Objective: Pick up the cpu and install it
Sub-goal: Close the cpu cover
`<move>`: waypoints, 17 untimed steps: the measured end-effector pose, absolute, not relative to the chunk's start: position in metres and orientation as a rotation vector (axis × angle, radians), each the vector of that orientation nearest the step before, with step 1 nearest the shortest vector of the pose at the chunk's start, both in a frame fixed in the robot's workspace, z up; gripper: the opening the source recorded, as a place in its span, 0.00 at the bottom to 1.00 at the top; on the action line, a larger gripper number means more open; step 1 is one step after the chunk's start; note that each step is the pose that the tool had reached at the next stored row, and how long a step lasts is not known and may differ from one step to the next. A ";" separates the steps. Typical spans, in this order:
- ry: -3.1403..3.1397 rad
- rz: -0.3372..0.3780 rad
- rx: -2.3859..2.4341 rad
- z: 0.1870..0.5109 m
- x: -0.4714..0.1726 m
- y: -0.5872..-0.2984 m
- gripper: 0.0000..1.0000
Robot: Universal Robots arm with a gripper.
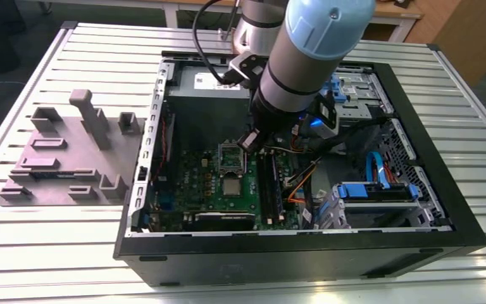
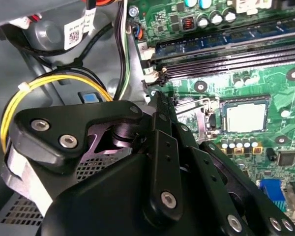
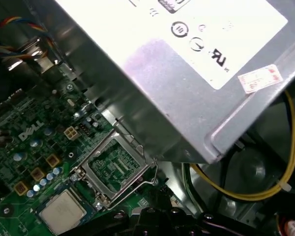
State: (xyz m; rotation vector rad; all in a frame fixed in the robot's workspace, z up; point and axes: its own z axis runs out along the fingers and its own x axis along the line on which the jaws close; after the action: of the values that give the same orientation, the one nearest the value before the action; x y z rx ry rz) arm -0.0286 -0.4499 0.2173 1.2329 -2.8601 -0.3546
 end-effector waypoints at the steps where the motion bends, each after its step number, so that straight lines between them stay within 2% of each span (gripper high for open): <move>1: -2.849 -0.355 1.254 0.217 -0.029 -0.450 0.10; 8: -2.838 -0.360 1.276 0.215 -0.028 -0.448 0.10; 12: -2.846 -0.419 1.283 0.213 -0.028 -0.448 0.10; 17: -2.847 -0.436 1.284 0.208 -0.028 -0.448 0.10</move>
State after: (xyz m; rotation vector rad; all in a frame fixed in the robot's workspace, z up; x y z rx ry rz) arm -0.0275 -0.4478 0.2077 1.2845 -2.8473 -0.4365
